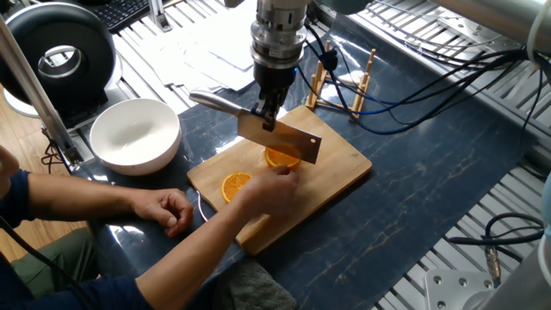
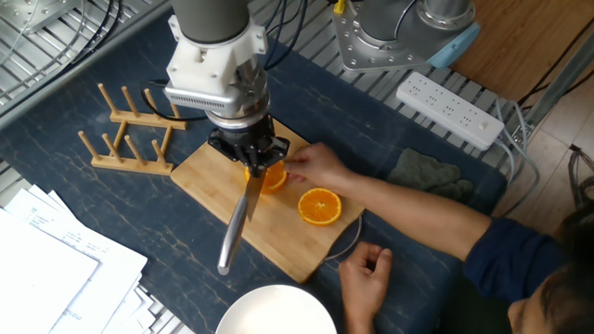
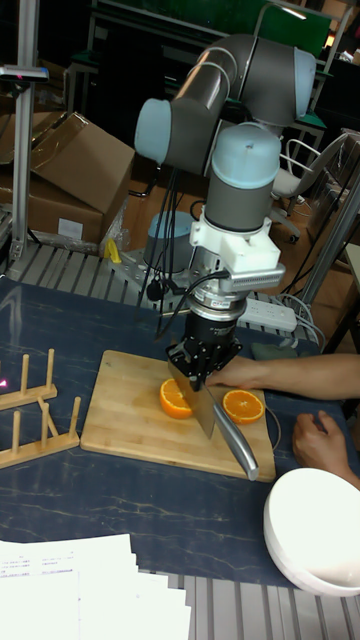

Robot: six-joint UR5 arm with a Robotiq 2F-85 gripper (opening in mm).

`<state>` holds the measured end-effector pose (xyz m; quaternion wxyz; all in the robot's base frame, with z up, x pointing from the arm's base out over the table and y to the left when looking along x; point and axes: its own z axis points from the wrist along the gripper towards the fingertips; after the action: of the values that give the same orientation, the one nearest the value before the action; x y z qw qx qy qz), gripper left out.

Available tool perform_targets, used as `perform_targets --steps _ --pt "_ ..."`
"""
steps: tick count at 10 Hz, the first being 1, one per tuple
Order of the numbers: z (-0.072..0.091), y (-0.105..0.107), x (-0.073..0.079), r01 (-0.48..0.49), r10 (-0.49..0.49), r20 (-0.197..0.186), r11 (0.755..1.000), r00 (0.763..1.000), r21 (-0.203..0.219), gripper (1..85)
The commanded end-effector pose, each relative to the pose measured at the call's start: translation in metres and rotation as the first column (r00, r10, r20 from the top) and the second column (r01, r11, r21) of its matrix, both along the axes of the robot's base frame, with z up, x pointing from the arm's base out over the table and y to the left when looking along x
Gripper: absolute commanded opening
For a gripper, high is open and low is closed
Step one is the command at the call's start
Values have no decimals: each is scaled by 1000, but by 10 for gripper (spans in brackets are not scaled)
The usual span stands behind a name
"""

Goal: Chop the orange

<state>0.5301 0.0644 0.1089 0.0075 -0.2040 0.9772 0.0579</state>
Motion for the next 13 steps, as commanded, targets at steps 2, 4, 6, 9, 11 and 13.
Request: perform_targets --steps 2,4,6,9,11,13 --pt "-2 -1 1 6 -6 4 1000 1000 12 13" --pt "-4 -2 2 6 -6 9 1000 1000 14 13" --pt "-6 -6 1 3 -3 9 1000 1000 11 13" --pt "14 -8 -17 21 -22 -43 999 999 -30 13" --pt "17 -7 -22 21 -22 -49 1000 999 -18 13" --pt "18 -7 -27 34 -35 -63 999 997 -15 13"
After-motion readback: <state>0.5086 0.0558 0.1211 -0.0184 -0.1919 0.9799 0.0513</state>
